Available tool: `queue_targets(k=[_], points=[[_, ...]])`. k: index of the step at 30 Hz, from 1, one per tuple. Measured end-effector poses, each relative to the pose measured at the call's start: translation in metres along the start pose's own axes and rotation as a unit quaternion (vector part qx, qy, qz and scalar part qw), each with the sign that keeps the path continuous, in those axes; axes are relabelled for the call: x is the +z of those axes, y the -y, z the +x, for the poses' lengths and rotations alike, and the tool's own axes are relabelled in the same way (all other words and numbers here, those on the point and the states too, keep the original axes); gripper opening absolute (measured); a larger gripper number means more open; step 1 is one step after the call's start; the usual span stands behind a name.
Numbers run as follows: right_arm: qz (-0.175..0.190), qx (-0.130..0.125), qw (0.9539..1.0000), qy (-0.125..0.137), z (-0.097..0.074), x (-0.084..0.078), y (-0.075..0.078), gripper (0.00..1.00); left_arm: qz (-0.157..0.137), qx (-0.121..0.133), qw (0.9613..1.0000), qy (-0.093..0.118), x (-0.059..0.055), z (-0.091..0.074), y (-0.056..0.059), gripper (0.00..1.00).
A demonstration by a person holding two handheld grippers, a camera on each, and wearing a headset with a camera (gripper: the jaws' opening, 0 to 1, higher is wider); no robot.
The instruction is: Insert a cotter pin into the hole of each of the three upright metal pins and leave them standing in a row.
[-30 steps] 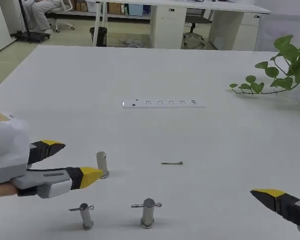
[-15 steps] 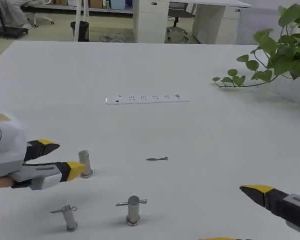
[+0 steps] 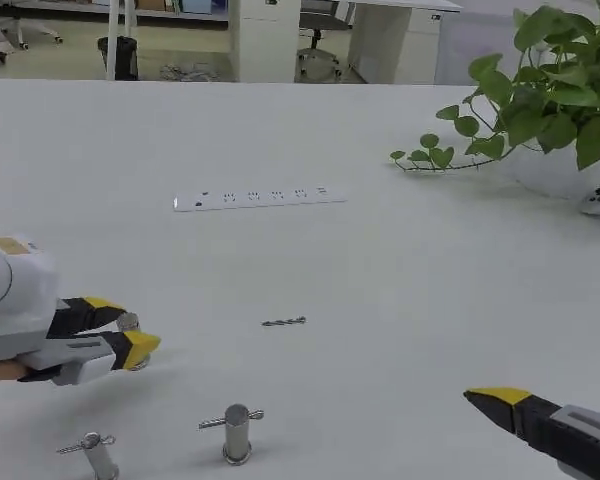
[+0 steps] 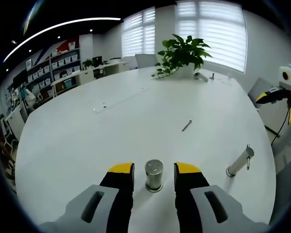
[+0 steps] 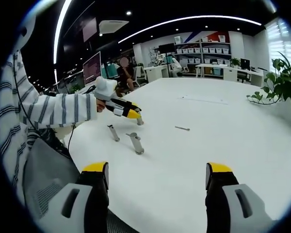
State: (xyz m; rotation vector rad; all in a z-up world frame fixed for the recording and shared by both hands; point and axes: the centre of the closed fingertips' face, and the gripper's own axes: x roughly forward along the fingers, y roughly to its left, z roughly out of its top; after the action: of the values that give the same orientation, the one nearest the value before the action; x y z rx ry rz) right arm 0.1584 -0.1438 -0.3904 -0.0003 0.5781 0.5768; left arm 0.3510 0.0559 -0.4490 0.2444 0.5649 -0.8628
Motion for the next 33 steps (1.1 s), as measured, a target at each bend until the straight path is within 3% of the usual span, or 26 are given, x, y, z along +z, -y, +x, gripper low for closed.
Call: queue_targets(k=[6, 11, 18, 20, 24, 29, 33], points=[[0.005, -0.004, 1.0, -0.003, -0.001, -0.002, 0.001, 0.8, -0.004, -0.007, 0.9999, -0.006, -0.003, 0.001, 0.0, 0.23], [0.007, -0.006, 0.9999, -0.003, -0.002, -0.002, 0.003, 0.79, -0.009, -0.015, 0.9998, -0.006, -0.005, 0.004, 0.003, 0.1], [0.012, -0.009, 0.9999, 0.0, -0.002, -0.001, 0.004, 0.79, -0.012, -0.012, 0.9998, -0.008, -0.005, 0.003, 0.003, 0.1], [0.015, -0.013, 0.9998, -0.001, -0.002, -0.002, 0.005, 0.81, 0.006, 0.001, 0.9999, -0.009, -0.005, 0.003, 0.002, 0.1], [0.013, -0.012, 0.9998, -0.002, -0.001, -0.002, 0.005, 0.81, 0.01, 0.001, 0.9999, -0.012, -0.004, 0.003, 0.005, 0.1], [0.01, -0.008, 0.9999, 0.005, 0.0, 0.003, 0.003, 0.81, -0.003, 0.011, 0.9997, -0.021, -0.005, 0.002, 0.004, 0.09], [0.006, -0.004, 1.0, 0.005, 0.002, 0.004, 0.001, 0.81, -0.006, 0.017, 0.9998, -0.011, 0.001, -0.006, 0.003, 0.09]])
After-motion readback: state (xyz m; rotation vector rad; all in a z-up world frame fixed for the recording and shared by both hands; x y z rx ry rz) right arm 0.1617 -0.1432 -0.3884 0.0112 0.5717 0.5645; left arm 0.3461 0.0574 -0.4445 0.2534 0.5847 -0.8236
